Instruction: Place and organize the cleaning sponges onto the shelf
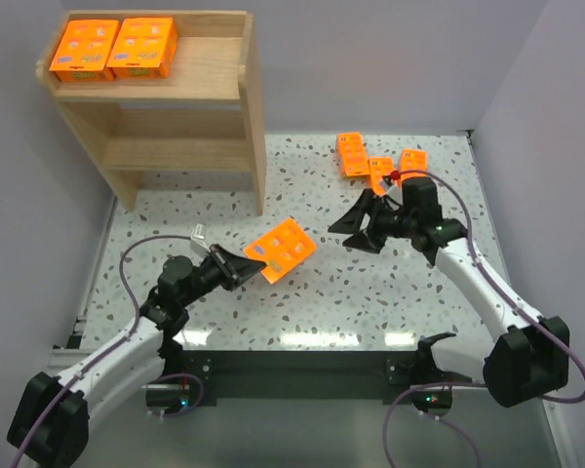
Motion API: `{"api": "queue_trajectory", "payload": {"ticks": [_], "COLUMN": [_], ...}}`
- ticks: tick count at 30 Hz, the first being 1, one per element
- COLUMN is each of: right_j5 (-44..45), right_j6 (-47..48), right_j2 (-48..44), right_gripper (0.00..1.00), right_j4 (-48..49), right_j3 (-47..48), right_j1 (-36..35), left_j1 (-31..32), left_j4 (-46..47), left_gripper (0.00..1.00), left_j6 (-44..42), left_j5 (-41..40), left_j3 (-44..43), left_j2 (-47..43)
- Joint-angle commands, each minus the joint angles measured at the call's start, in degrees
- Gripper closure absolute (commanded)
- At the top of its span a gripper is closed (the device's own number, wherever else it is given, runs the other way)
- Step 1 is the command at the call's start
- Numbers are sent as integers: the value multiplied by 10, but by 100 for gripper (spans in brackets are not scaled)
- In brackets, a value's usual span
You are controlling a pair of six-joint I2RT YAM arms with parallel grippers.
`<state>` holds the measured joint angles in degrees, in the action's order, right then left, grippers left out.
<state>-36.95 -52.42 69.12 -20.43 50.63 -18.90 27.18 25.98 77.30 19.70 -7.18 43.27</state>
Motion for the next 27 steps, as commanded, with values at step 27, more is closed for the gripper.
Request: {"api": "queue_trajectory", "payload": {"ticks": [27], "right_j5": [-13], "right_j6": [127], "right_j2": [-41], "right_gripper": [29], "right_j4": [-195], "right_j3": [97], "right_j1": [89], "left_j1": [-161], "left_j4": [-164], "left_gripper": [100], "left_j6": [31], "left_j5": [-156], "left_j3": [-816], "left_j2": [272]}}
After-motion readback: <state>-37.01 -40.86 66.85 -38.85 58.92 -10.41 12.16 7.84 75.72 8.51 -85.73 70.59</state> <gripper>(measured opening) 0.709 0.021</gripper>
